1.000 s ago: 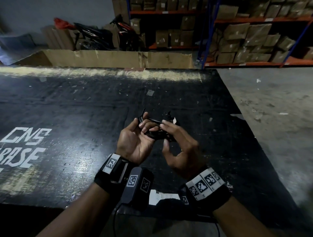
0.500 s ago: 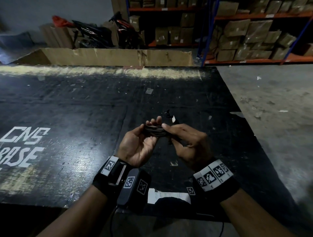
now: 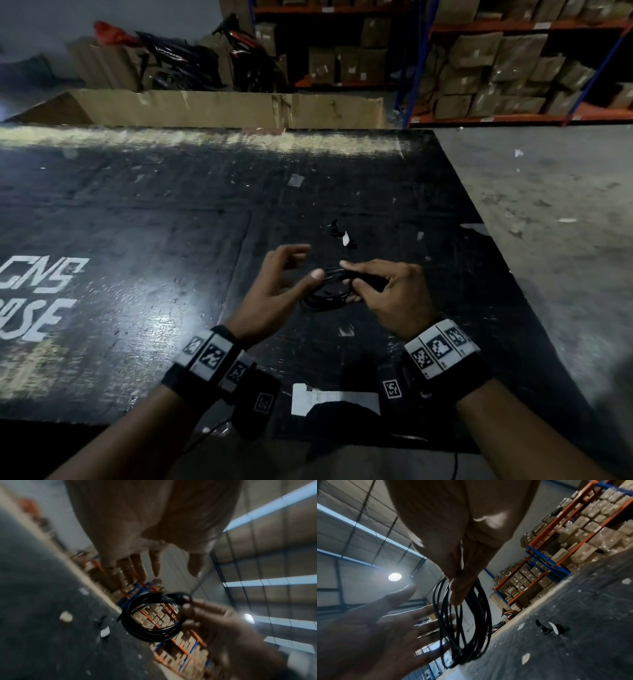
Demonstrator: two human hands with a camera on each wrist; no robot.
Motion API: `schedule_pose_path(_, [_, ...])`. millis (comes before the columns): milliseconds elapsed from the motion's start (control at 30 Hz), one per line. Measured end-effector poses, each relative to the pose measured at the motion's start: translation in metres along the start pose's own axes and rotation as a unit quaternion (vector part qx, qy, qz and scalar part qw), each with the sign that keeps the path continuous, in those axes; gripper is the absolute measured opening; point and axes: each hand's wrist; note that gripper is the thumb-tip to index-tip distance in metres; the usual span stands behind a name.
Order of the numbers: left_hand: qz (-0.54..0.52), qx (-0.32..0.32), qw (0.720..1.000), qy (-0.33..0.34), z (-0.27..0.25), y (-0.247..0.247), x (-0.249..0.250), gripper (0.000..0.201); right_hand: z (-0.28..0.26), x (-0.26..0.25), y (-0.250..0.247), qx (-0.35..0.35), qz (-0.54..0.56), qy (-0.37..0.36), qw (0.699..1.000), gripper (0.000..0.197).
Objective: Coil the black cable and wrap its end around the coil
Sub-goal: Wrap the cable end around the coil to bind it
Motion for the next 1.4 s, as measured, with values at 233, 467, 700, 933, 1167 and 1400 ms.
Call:
schedule_pose_path(233, [0.1, -0.186, 0.977, -0.003, 0.029, 0.003, -0.007, 0.057, 0.004, 0.004, -0.001, -0.095, 0.099, 0.065, 0.988, 0.025])
schedule_pose_path(467, [-0.176, -0.26, 0.947, -0.072, 0.028, 0.013, -0.014, 0.03, 0.004, 0.013, 0.0, -0.14, 0.259, 0.135, 0.946, 0.029])
schedule_pose_path(700, [0.038, -0.196, 0.98, 0.001, 0.038, 0.006, -0.022, 0.036, 0.007, 0.03, 0.015, -0.104, 0.309, 0.178, 0.929, 0.011])
schedule_pose_path(933, [0.008, -0.076, 0.997, 0.033, 0.05, 0.014, -0.033, 0.023, 0.03, 0.032, 0.019, -0.1, 0.297, 0.182, 0.932, 0.011])
schedule_pose_path(1167, [-0.147, -0.054, 0.988, -0.016, 0.06, 0.015, -0.048, 0.024, 0.044, 0.047, 0.028, -0.109, 0.298, 0.194, 0.928, 0.021])
schedule_pose_path(1400, [-0.224, -0.1, 0.963, -0.111, 0.068, 0.012, -0.056, 0.059, 0.046, 0.059, 0.041, -0.124, 0.293, 0.204, 0.926, 0.021])
Point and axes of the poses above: each hand's wrist, its own z-axis towards the middle knuckle, its own y-axis out of the palm, x = y × z, and after that the axes turned 2 degrees about -x, right-handed
